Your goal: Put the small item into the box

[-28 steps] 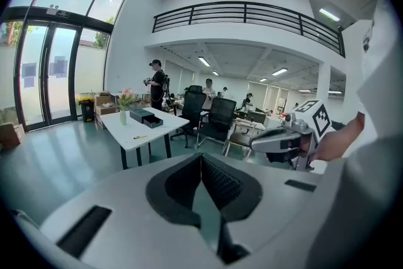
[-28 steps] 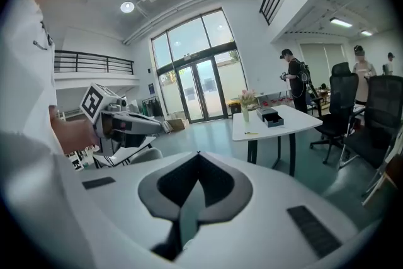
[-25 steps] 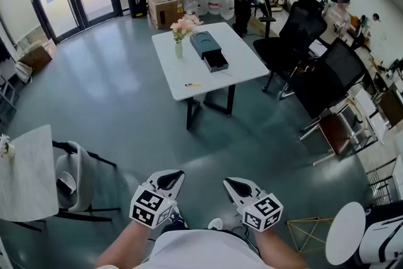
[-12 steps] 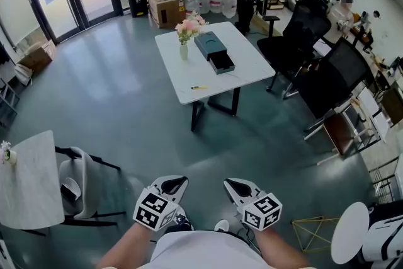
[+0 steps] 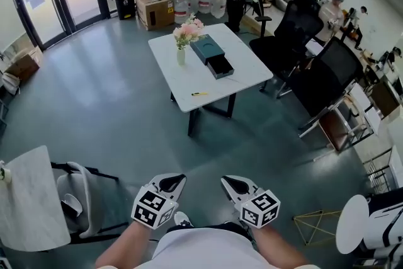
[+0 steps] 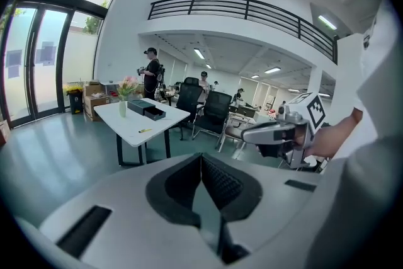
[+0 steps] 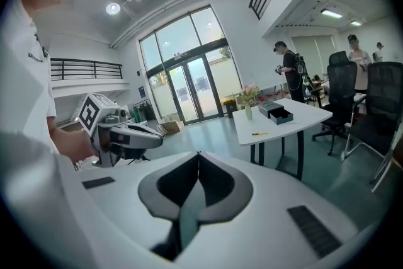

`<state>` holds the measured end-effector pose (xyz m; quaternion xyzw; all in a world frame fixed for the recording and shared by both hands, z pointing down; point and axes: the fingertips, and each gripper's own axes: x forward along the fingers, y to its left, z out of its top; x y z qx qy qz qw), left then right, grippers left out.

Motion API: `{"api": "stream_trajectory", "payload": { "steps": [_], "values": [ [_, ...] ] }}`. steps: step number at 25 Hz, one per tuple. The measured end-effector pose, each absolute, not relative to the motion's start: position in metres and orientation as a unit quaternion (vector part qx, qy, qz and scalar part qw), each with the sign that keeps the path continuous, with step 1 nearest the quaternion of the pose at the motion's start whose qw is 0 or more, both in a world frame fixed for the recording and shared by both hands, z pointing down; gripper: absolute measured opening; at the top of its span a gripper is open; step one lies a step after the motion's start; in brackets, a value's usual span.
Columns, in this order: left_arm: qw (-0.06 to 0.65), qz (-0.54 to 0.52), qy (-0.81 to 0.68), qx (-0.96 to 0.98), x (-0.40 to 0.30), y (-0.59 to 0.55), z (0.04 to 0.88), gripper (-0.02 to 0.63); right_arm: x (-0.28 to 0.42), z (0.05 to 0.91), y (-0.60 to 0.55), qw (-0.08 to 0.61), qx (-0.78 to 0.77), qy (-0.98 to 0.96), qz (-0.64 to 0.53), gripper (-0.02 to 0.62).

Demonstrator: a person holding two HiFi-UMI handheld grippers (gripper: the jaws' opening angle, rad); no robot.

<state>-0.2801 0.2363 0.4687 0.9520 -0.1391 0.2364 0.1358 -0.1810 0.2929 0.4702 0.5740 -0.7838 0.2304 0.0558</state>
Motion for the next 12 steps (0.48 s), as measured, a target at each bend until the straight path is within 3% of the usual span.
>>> {"api": "stream_trajectory", "payload": {
  "steps": [12],
  "values": [
    [0.146, 0.234, -0.111, 0.955, -0.278, 0.196, 0.478, 0.017, -0.182, 0.48, 0.262, 0.074, 0.596, -0.761, 0.244, 0.015]
  ]
}}
